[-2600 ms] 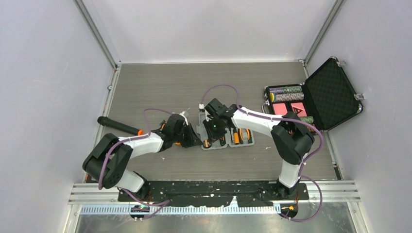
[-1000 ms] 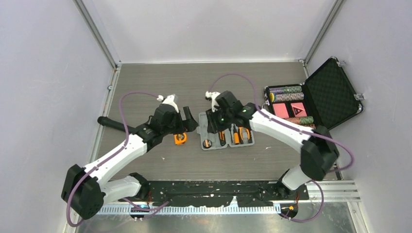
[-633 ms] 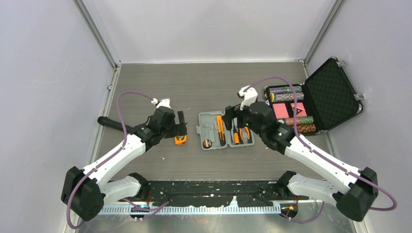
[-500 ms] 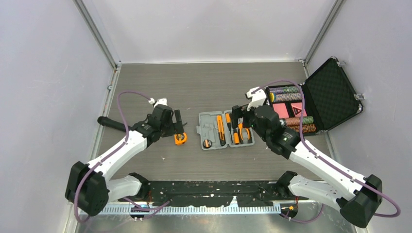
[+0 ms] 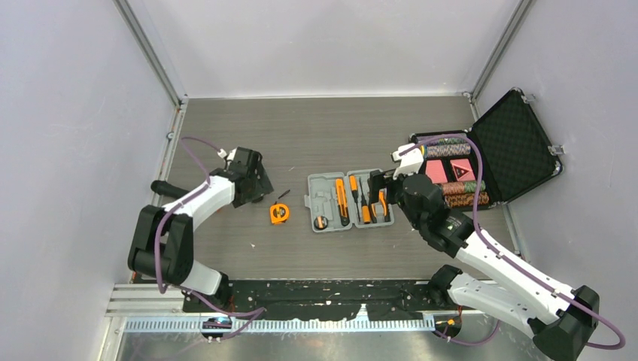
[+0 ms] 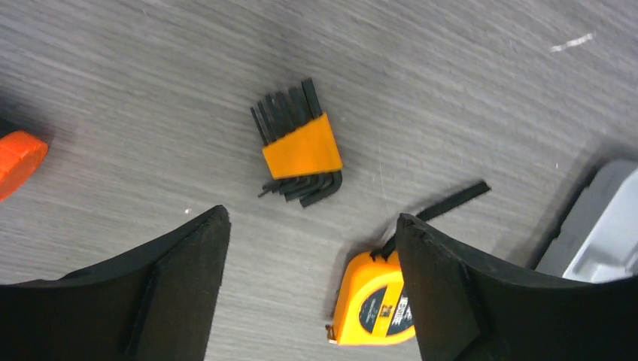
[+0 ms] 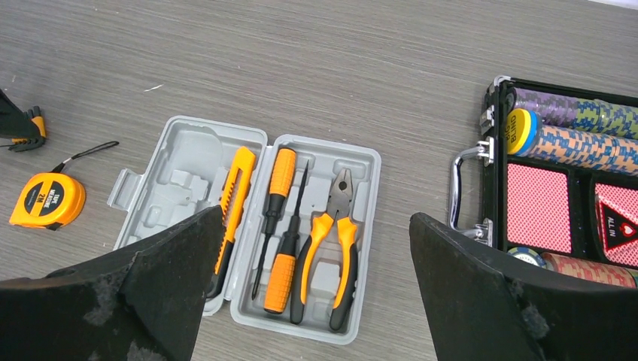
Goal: Pack the tool kit
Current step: Move the tool to the center of the board.
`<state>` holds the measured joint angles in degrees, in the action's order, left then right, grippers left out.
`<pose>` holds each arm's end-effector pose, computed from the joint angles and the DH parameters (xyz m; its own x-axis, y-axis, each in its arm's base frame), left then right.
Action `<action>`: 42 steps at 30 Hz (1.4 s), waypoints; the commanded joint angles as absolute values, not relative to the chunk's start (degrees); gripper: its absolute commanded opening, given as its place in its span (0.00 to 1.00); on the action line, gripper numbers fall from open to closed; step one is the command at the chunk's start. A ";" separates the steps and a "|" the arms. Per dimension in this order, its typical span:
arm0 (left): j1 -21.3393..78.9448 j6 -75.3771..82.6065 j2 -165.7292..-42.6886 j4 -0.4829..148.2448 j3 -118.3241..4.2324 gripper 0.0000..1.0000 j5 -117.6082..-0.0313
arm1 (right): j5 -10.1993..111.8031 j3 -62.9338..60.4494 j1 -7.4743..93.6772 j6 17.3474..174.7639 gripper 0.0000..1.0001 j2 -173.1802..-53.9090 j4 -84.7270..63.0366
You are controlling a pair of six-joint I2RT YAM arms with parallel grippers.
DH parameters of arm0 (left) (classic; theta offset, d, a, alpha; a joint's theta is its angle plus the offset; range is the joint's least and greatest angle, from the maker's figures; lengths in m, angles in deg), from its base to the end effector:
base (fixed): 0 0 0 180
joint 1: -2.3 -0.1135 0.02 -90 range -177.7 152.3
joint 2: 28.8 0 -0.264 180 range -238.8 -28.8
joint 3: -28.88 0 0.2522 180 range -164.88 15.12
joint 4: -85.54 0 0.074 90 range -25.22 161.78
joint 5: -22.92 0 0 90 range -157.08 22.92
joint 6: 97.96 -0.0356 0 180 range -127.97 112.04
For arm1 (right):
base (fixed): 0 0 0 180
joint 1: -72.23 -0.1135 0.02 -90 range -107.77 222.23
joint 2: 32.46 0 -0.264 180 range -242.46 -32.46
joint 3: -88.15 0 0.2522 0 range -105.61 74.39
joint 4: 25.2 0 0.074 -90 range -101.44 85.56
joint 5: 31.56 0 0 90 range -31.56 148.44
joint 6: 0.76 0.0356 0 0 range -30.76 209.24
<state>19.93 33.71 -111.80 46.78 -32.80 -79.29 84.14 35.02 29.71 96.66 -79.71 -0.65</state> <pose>0.2663 -0.0767 0.1895 -0.7470 -0.4444 -0.4945 -0.4031 0.8942 -0.1947 0.1521 0.1185 0.2992 -0.2735 -0.0929 -0.9574 -0.2732 0.9618 -0.0153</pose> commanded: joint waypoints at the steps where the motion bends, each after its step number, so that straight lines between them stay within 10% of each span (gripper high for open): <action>1: 18.62 35.67 -115.60 48.39 -37.78 0.77 -80.48 | 86.53 34.92 29.69 95.61 0.99 -78.00 -2.16; 29: 20.52 24.29 -119.08 43.09 -38.18 0.48 -68.18 | 82.89 34.10 29.72 95.77 1.00 -81.72 -1.00; 42: 19.21 27.82 -102.84 40.52 -27.83 0.52 -74.74 | 81.56 33.98 29.71 95.65 1.00 -82.36 -0.81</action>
<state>20.17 26.95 -107.65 41.89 -27.05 -70.76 82.08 35.08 29.71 95.48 -82.00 0.64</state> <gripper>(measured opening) 0.493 0.996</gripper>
